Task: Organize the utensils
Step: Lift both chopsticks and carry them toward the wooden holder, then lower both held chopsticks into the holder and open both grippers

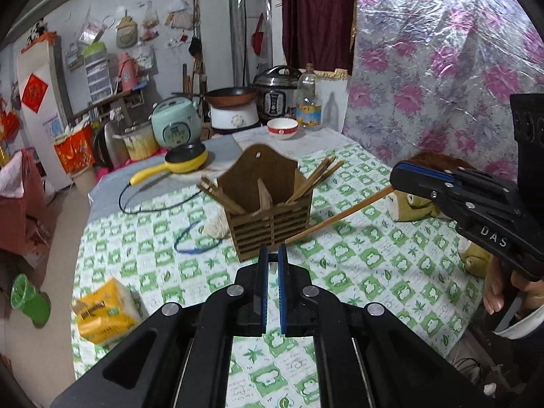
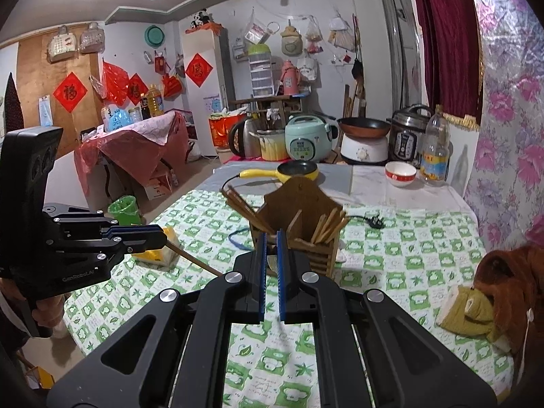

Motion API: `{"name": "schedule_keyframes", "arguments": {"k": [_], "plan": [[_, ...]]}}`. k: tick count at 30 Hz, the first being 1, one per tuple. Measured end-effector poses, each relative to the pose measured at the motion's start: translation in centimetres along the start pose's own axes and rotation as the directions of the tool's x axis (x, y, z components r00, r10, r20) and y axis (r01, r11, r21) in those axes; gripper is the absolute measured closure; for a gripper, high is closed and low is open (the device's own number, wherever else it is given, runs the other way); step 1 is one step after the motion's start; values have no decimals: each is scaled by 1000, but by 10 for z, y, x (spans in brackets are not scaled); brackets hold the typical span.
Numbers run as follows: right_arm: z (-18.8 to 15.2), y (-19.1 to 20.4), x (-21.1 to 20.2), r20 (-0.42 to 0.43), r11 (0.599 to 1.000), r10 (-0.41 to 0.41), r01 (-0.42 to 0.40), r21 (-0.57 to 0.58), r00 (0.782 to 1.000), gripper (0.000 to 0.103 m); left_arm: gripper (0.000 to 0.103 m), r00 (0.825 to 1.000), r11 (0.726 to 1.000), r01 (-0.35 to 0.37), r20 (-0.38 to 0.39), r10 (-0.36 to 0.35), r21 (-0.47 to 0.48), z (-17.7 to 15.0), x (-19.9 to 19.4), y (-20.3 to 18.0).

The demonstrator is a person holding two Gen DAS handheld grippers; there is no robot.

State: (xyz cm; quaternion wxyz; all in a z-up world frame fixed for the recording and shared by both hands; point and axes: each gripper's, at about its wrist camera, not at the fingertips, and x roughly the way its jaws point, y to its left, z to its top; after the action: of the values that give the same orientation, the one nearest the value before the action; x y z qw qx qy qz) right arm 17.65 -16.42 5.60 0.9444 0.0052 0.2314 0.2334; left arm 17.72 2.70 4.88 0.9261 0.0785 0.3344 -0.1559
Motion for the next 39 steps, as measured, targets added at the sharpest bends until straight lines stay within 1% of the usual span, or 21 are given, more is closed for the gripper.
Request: {"name": "schedule_keyframes", "arguments": {"k": [5, 11, 16, 20, 24, 30, 35, 39], "plan": [[18, -2, -6, 28, 1000, -4, 4, -11, 1000, 96, 97, 999, 999, -24, 38, 23, 28, 23, -5, -2], [42, -2, -8, 62, 999, -23, 25, -30, 998, 96, 97, 994, 998, -49, 103, 45, 33, 56, -13, 2], [56, -8, 7, 51, 999, -41, 42, -27, 998, 96, 97, 989, 996, -80, 131, 74, 39, 81, -3, 2], [59, -9, 25, 34, 998, -53, 54, -33, 998, 96, 97, 987, 995, -98, 130, 94, 29, 90, 17, 5], [60, -12, 41, 20, 998, -58, 58, -38, 998, 96, 97, 990, 996, -91, 110, 90, 4, 94, 45, 13], [56, -22, 64, -12, 997, -70, 70, -26, 997, 96, 97, 991, 994, -105, 79, 106, -18, 93, 79, 24], [52, -30, 81, -38, 997, -81, 80, -13, 996, 96, 97, 992, 993, -105, 63, 108, -57, 94, 98, 36], [49, -35, 95, -72, 996, -89, 89, 0, 993, 96, 97, 994, 991, -106, 33, 108, -77, 90, 115, 41]]}}
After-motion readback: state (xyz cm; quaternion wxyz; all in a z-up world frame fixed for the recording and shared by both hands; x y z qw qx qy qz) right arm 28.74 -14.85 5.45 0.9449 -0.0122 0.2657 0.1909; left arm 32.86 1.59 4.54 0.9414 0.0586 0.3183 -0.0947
